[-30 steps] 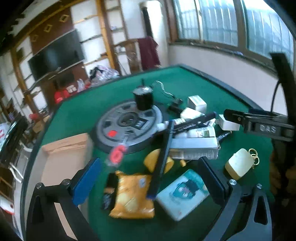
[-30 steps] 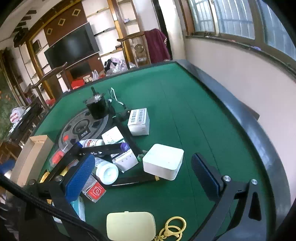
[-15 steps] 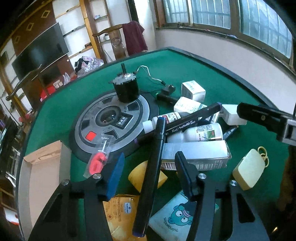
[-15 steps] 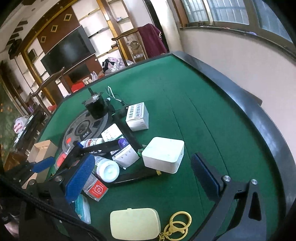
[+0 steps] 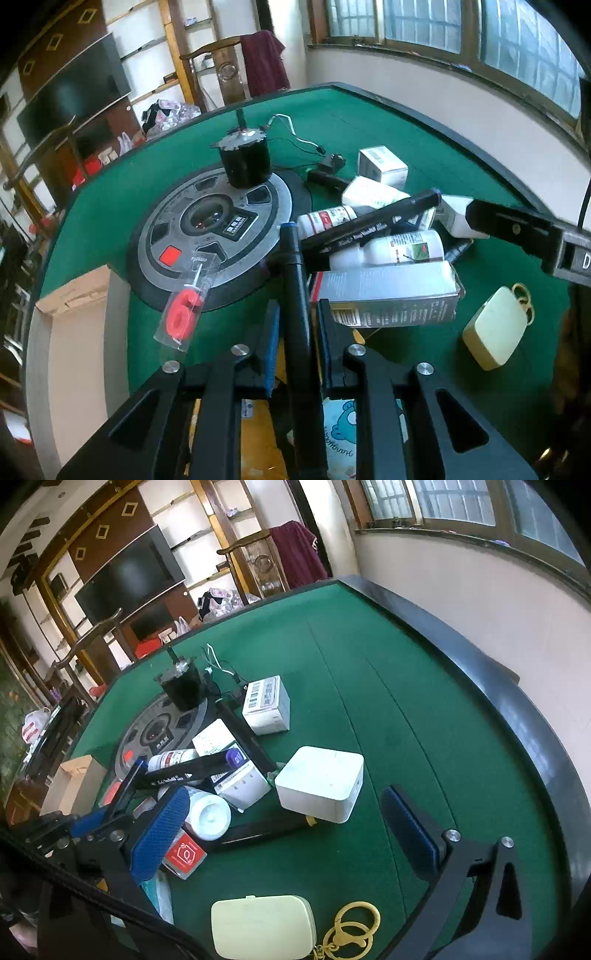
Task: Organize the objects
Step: 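Grasp the black marker with blue cap using the left tool, then carry the marker toward the cardboard box while the right tool reaches for the red candle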
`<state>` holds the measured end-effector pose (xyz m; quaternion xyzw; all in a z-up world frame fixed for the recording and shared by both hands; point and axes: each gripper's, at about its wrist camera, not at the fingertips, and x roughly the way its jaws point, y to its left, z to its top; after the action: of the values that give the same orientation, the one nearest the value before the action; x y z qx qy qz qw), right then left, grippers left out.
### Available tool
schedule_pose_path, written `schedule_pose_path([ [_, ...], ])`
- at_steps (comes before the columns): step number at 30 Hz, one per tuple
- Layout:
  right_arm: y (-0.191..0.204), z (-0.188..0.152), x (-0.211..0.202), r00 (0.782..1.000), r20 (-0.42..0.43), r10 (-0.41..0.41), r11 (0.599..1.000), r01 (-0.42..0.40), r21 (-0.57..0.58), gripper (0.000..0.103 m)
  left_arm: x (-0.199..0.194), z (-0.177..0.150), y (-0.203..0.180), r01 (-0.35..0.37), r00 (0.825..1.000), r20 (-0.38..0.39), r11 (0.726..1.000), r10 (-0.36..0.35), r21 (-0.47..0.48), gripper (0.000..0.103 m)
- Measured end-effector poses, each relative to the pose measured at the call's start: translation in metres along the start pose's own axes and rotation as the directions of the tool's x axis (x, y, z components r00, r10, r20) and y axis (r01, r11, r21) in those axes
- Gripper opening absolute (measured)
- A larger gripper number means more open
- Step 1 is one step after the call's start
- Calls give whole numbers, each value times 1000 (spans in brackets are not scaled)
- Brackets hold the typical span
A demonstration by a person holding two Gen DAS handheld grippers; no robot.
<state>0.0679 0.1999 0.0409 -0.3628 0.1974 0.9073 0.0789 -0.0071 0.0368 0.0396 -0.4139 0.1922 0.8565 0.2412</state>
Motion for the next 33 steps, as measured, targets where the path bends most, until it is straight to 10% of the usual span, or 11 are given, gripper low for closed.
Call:
schedule_pose_path([
  [9, 1, -1, -1, 1000, 8, -28, 999, 28, -22, 103, -45, -8, 27, 61, 990, 132, 988, -42, -143, 12],
  [22, 27, -8, -1, 999, -20, 46, 990, -48, -136, 103, -154, -108, 108, 100, 961, 278, 922, 9, -374, 12],
  [33, 144, -30, -26, 941, -218, 259, 905, -315, -285, 103, -149, -148, 136, 96, 956, 289, 886, 45, -454, 12],
])
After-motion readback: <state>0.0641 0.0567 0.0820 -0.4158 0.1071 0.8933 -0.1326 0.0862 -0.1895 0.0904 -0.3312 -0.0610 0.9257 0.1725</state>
